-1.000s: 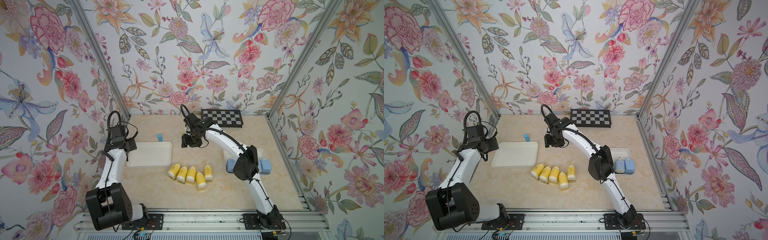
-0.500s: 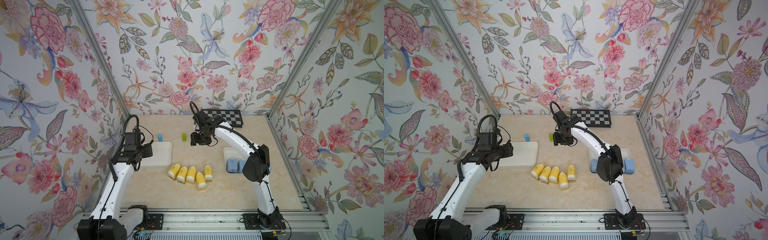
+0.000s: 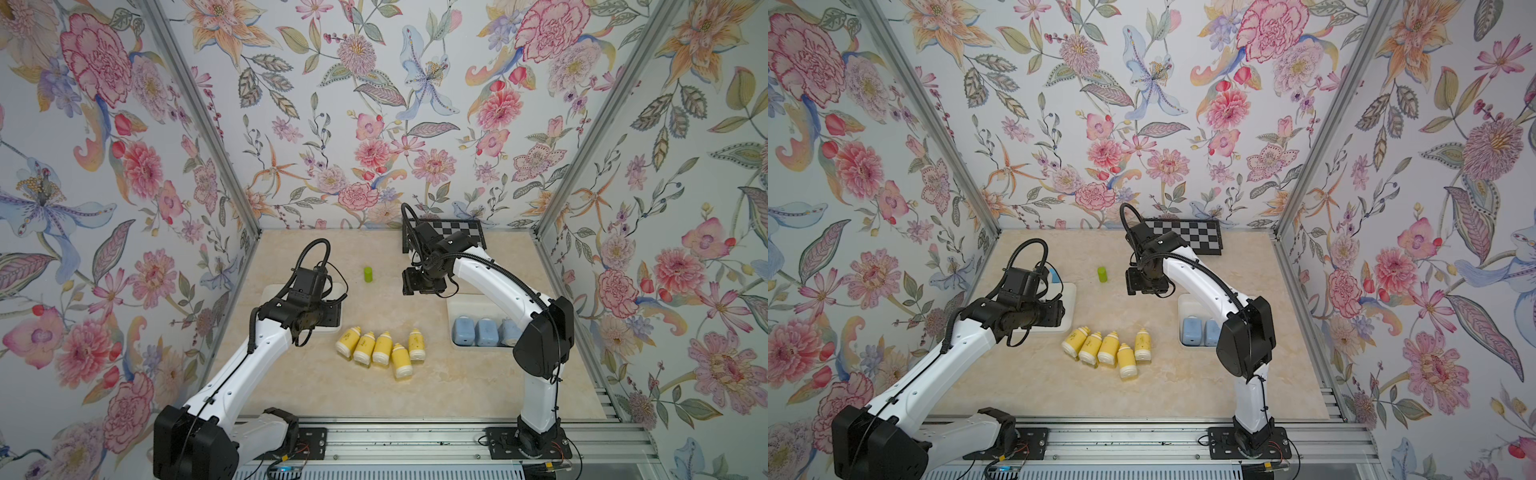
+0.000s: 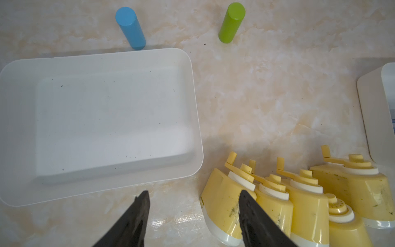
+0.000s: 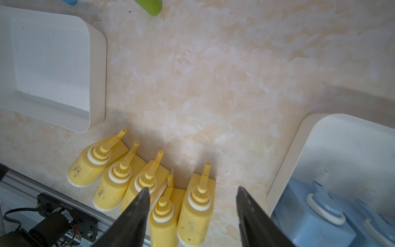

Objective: Place the pencil sharpeners by color into the storage box
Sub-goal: Pick up the pencil sharpener from the center of the board.

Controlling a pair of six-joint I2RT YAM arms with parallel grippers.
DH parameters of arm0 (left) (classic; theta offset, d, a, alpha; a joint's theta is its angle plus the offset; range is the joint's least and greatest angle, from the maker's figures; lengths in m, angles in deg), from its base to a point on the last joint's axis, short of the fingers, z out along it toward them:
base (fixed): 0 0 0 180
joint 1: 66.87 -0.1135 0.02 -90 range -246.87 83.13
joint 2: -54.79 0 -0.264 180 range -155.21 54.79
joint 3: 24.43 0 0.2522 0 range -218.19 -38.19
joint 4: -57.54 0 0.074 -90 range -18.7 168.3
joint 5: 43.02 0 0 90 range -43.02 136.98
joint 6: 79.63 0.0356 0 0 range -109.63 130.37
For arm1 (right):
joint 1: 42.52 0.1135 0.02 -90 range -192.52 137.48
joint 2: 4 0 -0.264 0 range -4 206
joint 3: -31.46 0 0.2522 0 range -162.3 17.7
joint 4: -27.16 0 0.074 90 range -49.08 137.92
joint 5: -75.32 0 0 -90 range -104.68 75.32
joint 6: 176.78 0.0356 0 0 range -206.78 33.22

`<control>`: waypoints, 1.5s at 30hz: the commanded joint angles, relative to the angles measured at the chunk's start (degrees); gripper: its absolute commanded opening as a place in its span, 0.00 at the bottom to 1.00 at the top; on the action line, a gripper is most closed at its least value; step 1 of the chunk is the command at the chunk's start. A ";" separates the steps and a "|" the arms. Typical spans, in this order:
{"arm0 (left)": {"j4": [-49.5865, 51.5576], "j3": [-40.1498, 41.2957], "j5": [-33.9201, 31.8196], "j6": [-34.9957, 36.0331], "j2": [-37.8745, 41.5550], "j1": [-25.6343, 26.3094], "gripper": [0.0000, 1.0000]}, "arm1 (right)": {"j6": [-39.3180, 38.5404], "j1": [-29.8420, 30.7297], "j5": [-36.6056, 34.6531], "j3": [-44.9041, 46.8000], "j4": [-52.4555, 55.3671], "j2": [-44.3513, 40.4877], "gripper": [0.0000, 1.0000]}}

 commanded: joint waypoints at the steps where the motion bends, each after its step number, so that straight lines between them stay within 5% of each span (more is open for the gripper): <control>1: 1.96 -0.31 0.54 0.33 -1.90 2.47 0.68 | -0.47 -0.47 -1.46 2.82 0.11 -2.89 0.66; 8: 1.55 0.14 0.61 2.06 -6.74 6.44 0.72 | 0.01 -2.52 -1.62 7.51 -1.28 -5.85 0.66; 45: 5.56 1.72 4.40 5.62 -12.82 8.58 0.67 | 2.53 -4.62 -0.19 18.09 -6.54 -11.48 0.67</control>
